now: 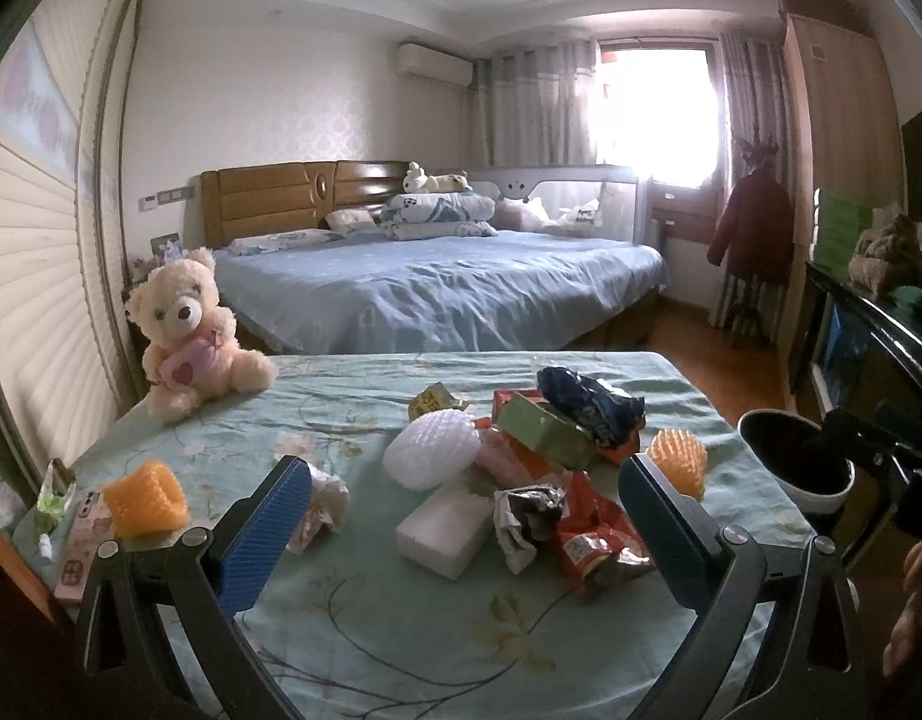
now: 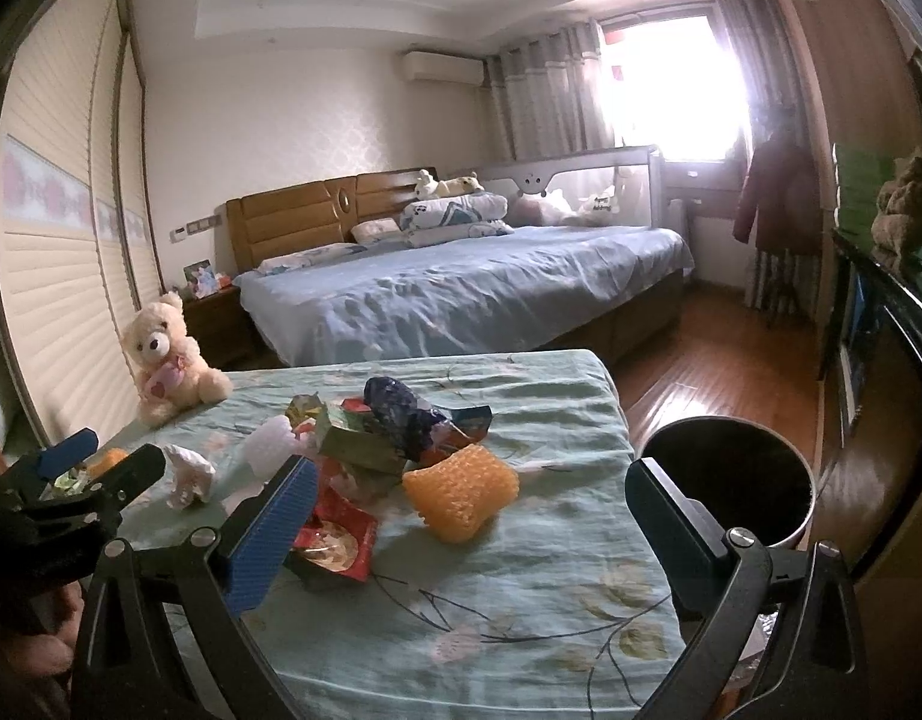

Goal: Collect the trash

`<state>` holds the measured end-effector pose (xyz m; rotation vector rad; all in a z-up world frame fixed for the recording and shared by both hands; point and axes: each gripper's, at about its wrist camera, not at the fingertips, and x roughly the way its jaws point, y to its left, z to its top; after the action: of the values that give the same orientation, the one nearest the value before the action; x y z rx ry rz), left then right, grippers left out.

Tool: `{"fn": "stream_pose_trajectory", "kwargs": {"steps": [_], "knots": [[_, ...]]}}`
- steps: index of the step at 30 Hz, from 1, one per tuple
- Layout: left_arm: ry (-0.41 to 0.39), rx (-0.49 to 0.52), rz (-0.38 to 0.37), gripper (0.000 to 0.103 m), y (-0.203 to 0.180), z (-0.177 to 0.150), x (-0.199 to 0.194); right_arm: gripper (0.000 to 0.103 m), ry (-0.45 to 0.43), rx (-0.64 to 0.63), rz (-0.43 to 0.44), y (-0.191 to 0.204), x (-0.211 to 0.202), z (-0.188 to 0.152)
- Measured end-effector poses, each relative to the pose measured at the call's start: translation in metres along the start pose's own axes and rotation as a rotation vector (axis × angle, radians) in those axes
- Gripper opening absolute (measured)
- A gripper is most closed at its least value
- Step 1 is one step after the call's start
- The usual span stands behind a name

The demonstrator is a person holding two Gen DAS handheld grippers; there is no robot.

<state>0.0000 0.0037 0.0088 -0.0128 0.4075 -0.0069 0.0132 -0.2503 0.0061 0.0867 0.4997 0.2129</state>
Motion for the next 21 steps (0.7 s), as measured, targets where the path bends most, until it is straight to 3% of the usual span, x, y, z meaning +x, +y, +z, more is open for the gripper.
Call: {"fn": "stream_pose_trajectory", "kwargs": {"steps": [21], "knots": [[0.002, 0.002, -0.013, 0.102, 0.0002, -0.0008, 0.0001, 0.103, 0.003, 0.011, 0.014, -0.0004, -0.0009, 0.0009]]}}
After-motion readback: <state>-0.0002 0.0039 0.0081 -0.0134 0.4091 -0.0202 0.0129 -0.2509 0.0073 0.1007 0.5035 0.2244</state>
